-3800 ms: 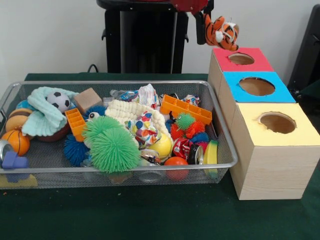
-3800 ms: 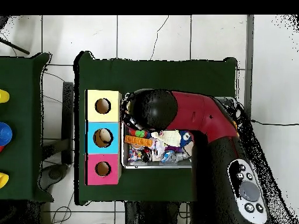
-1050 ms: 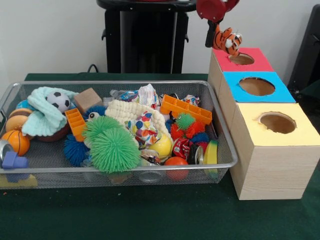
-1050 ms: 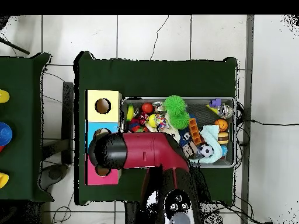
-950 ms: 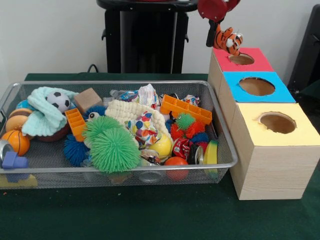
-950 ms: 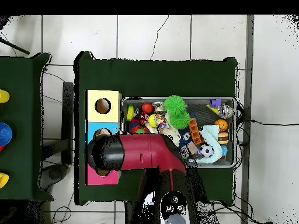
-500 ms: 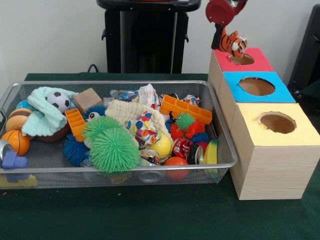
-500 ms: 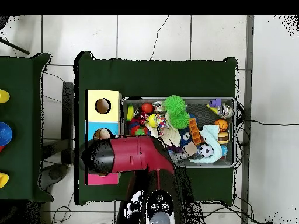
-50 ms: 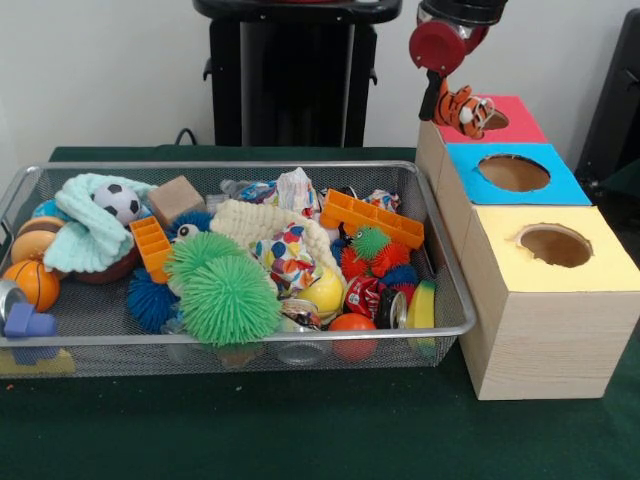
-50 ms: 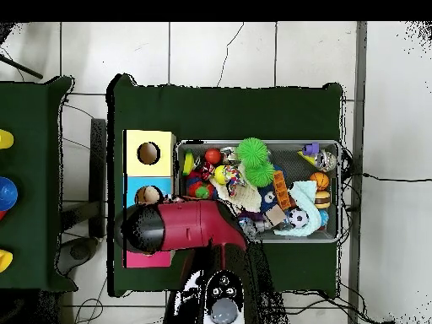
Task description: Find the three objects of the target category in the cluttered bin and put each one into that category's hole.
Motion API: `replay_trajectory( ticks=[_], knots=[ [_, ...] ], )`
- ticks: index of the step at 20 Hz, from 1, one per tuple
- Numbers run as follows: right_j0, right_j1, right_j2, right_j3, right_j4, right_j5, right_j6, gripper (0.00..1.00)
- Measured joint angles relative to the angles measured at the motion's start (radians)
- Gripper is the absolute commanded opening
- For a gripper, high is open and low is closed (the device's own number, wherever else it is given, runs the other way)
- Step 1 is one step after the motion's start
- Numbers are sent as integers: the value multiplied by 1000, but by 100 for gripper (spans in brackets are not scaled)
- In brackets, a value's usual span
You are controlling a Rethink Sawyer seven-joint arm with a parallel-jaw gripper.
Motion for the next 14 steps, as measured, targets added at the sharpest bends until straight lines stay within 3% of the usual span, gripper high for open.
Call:
replay_trajectory(
  ticks=[14],
  knots=[
    [97, 30, -72, 26, 0, -48, 50, 0]
  ],
)
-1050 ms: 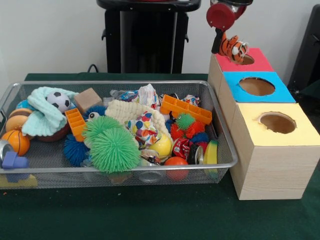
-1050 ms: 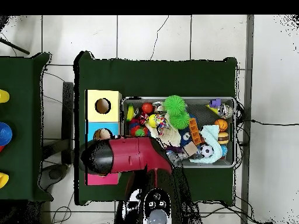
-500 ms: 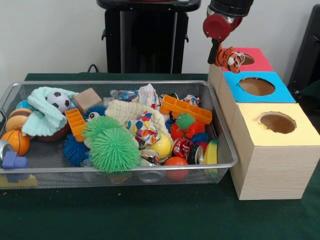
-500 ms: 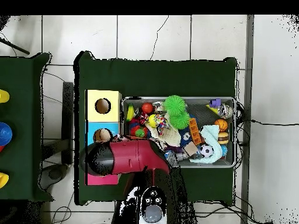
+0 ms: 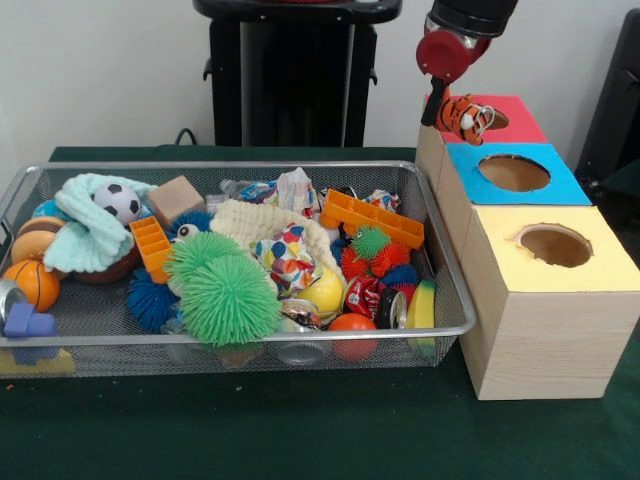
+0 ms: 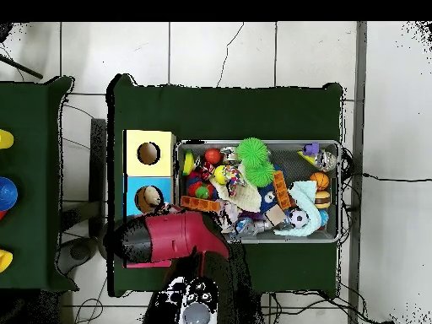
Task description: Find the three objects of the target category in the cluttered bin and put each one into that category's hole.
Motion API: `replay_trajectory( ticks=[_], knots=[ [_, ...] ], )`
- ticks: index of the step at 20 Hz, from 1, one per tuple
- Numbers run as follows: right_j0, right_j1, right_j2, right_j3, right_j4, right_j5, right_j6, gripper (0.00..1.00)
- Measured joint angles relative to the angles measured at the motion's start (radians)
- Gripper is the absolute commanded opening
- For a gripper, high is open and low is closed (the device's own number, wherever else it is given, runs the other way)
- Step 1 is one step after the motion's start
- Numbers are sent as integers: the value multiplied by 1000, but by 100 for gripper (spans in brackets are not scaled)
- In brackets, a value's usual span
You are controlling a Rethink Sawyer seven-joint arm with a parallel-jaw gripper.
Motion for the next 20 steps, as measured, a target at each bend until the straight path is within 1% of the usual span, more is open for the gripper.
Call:
replay_trajectory(
  ticks=[4, 9, 15, 20],
  knots=[
    [22, -2, -10, 23, 0, -4, 11, 0],
    [25, -15, -11, 45, 0, -12, 12, 0],
    [31, -27, -27, 86, 0, -52, 12, 0],
    [70, -27, -50, 101, 0, -85, 20, 0]
  ],
)
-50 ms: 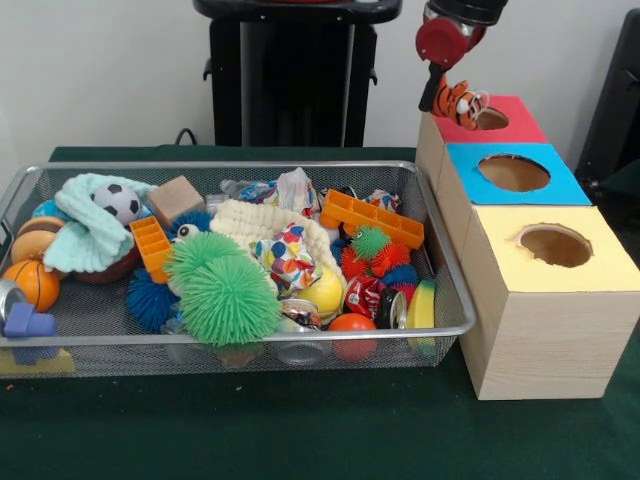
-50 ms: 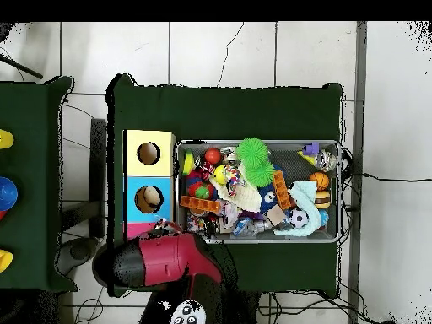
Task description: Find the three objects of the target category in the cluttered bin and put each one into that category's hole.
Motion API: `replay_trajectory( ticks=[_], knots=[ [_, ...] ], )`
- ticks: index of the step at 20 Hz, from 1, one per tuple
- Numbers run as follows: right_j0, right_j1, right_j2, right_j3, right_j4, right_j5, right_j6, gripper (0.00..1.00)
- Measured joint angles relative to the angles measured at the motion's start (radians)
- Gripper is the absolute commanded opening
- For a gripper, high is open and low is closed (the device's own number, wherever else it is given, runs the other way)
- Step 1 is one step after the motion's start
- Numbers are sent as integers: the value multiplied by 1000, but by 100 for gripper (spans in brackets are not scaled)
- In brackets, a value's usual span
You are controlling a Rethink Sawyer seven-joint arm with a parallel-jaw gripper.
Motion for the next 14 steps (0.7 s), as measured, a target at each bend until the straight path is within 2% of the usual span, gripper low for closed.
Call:
replay_trajectory(
  ticks=[10, 14],
  knots=[
    [129, 26, -50, 6, 0, -6, 29, 0],
    [149, 28, -52, 6, 1, -6, 42, 0]
  ],
)
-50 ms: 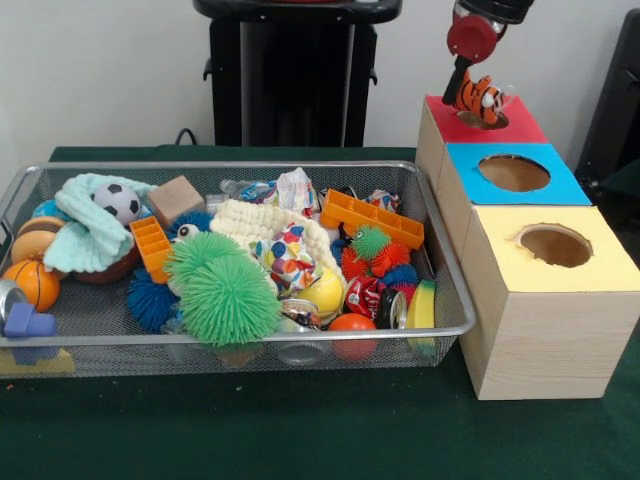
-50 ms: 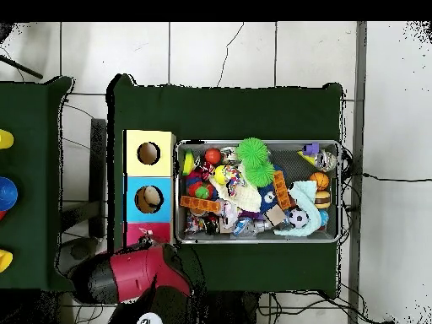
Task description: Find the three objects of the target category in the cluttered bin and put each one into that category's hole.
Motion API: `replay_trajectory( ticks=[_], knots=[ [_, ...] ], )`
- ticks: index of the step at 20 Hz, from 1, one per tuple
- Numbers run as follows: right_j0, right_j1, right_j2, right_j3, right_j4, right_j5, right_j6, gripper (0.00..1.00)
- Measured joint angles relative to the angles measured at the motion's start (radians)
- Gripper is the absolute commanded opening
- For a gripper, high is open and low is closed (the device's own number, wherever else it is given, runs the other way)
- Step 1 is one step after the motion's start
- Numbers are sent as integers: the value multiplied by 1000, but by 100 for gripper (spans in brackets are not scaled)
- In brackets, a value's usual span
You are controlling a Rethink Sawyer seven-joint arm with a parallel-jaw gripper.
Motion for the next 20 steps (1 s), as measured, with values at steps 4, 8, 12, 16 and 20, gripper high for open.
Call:
replay_trajectory(
  ticks=[4, 8, 12, 16, 20],
  knots=[
    [14, 0, -4, 0, 3, 0, 12, 0],
    [22, 0, -13, 1, 3, 0, 24, 0],
    [23, 0, -17, 9, 4, -6, 42, 0],
    [23, 10, -17, 22, 4, -17, 51, 0],
    [23, 28, -17, 25, 4, -31, 53, 0]
  ],
)
